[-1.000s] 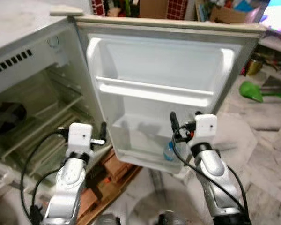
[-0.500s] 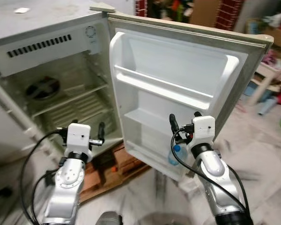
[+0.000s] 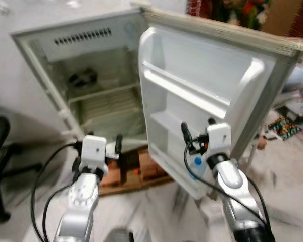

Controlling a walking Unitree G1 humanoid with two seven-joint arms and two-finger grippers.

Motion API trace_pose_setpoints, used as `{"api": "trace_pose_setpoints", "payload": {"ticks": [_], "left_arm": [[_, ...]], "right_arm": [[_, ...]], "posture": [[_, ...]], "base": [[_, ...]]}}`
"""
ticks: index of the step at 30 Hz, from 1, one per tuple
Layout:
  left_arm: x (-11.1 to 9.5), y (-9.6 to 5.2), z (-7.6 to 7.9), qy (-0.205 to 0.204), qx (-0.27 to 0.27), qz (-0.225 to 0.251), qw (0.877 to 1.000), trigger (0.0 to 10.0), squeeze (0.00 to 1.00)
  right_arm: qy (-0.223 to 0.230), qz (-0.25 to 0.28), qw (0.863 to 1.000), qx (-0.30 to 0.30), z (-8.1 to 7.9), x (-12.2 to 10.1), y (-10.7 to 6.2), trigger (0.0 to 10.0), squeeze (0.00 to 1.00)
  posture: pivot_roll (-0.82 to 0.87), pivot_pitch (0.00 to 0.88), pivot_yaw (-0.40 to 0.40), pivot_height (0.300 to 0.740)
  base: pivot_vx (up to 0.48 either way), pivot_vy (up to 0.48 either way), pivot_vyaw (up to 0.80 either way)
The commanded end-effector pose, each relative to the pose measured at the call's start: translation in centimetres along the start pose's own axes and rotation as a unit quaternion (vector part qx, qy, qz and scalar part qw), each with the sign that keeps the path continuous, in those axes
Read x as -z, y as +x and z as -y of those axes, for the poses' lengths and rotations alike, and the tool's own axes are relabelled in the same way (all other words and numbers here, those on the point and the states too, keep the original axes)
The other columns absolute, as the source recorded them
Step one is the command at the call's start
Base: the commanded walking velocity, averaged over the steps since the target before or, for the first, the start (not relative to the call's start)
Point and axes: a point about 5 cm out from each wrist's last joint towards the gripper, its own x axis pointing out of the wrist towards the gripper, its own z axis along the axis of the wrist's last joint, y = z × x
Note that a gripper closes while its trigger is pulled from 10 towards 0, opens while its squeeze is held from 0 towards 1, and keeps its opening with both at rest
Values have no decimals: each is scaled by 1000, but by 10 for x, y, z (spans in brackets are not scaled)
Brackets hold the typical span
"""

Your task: Restocking fridge

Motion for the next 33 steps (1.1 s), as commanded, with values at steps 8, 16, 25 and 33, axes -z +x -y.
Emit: {"api": "trace_pose_setpoints", "payload": {"ticks": [8,16,25,33], "left_arm": [[3,-1,-4,9,-5,-5,1000,10000,0],[6,-3,-7,13,-8,-11,1000,10000,0],[11,-7,-5,15,-5,-21,1000,10000,0],[21,-18,-7,8,-8,-40,999,10000,0]], "right_arm": [[5,-20,999,-46,0,9,-6,10000,0],[-3,-164,951,-262,-12,51,-47,10000,0],[-154,-213,957,-125,44,67,-29,10000,0],[-139,-180,969,-96,51,52,-14,10000,0]], "posture": [[50,24,43,740],[47,24,42,740],[53,19,47,740],[65,3,44,740]], "base": [[0,-277,0],[0,0,0],[0,0,0],[0,-300,0]]}}
